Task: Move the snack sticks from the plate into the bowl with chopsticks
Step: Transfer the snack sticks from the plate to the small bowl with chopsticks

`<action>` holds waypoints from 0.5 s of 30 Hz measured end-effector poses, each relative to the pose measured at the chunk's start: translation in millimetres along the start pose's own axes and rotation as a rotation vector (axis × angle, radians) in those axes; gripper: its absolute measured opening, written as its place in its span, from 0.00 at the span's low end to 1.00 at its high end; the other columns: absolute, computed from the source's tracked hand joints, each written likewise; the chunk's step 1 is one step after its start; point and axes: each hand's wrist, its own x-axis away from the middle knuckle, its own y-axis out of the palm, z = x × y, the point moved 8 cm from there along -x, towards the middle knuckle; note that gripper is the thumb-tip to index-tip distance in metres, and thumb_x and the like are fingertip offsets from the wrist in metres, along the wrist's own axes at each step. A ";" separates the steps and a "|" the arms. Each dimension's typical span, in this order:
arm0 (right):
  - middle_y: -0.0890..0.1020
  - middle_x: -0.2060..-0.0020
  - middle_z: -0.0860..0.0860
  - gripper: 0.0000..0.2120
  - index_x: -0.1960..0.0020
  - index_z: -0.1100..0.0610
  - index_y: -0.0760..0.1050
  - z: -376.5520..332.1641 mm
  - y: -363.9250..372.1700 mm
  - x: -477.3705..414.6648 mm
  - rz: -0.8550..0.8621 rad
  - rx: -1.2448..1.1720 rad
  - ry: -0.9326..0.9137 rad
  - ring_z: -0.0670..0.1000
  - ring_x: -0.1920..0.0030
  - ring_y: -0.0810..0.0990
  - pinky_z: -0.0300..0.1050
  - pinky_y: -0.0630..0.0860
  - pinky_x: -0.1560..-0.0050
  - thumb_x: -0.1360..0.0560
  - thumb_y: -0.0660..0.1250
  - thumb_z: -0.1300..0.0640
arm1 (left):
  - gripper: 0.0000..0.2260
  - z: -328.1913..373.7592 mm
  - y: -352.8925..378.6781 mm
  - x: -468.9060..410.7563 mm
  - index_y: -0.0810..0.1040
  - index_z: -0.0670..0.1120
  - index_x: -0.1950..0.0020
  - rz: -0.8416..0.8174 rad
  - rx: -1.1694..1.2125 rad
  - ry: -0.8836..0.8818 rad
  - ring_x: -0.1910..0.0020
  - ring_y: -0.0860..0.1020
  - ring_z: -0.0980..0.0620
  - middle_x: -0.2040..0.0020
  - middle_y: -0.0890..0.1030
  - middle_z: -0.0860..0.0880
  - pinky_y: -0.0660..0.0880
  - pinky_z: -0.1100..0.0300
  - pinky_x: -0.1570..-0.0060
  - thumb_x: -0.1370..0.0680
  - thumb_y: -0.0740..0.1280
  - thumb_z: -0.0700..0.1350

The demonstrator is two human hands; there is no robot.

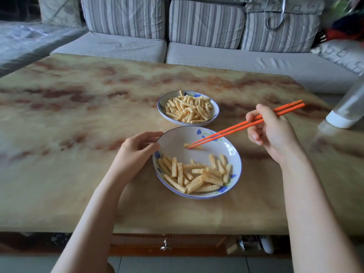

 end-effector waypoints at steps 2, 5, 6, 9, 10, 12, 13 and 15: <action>0.68 0.83 0.51 0.20 0.65 0.58 0.70 1.2 -2.0 -1.6 0.034 -0.023 -0.011 0.49 0.83 0.63 0.36 0.57 0.80 0.18 0.53 0.54 | 0.14 0.0 0.2 -0.1 0.81 0.62 0.50 0.000 0.004 0.004 0.58 0.80 0.64 0.55 0.83 0.59 0.77 0.63 0.49 0.27 0.68 0.42; 0.70 0.81 0.51 0.20 0.68 0.57 0.70 -1.7 -6.5 -2.6 0.098 -0.078 -0.049 0.49 0.83 0.64 0.35 0.56 0.79 0.18 0.53 0.55 | 0.15 0.1 -0.1 -0.2 0.81 0.61 0.49 0.006 -0.005 0.001 0.59 0.79 0.67 0.55 0.83 0.60 0.75 0.65 0.51 0.25 0.68 0.40; 0.70 0.81 0.50 0.20 0.68 0.57 0.70 -3.7 -7.5 -2.1 0.123 -0.109 -0.061 0.49 0.83 0.64 0.36 0.56 0.79 0.18 0.53 0.55 | 0.15 0.2 -0.2 -0.3 0.81 0.60 0.49 0.008 -0.009 0.000 0.59 0.79 0.67 0.55 0.83 0.60 0.75 0.65 0.51 0.25 0.68 0.39; 0.73 0.79 0.47 0.19 0.67 0.58 0.68 -11.7 -12.2 1.1 0.238 -0.249 -0.107 0.47 0.83 0.64 0.37 0.56 0.79 0.18 0.53 0.58 | 0.16 -0.2 -0.3 0.3 0.81 0.60 0.49 0.008 -0.006 -0.005 0.57 0.80 0.63 0.54 0.83 0.58 0.76 0.63 0.49 0.25 0.67 0.38; 0.74 0.79 0.46 0.18 0.66 0.58 0.68 -13.5 -13.7 1.9 0.281 -0.288 -0.122 0.47 0.83 0.65 0.37 0.57 0.79 0.18 0.53 0.58 | 0.16 -0.1 -0.2 0.5 0.81 0.60 0.49 0.008 -0.003 -0.004 0.57 0.80 0.62 0.54 0.84 0.58 0.76 0.63 0.48 0.25 0.67 0.38; 0.73 0.80 0.46 0.18 0.66 0.58 0.68 -13.8 -13.7 2.7 0.352 -0.326 -0.138 0.47 0.82 0.66 0.38 0.57 0.79 0.18 0.53 0.58 | 0.16 -0.4 0.0 0.1 0.81 0.60 0.49 0.007 -0.001 0.000 0.56 0.80 0.62 0.54 0.84 0.57 0.77 0.62 0.48 0.25 0.68 0.38; 0.73 0.80 0.45 0.18 0.66 0.57 0.68 -12.5 -12.6 2.6 0.379 -0.331 -0.140 0.47 0.82 0.67 0.38 0.58 0.78 0.18 0.53 0.58 | 0.15 -0.1 0.1 0.0 0.81 0.61 0.50 0.005 0.003 0.001 0.57 0.80 0.62 0.54 0.84 0.57 0.77 0.62 0.48 0.26 0.68 0.39; 0.72 0.81 0.45 0.18 0.65 0.57 0.68 -8.1 -8.5 1.2 0.415 -0.325 -0.143 0.47 0.81 0.67 0.38 0.59 0.78 0.18 0.52 0.57 | 0.13 1.0 -0.1 -0.2 0.81 0.62 0.51 0.005 0.015 0.004 0.58 0.80 0.64 0.55 0.83 0.59 0.77 0.63 0.49 0.28 0.69 0.43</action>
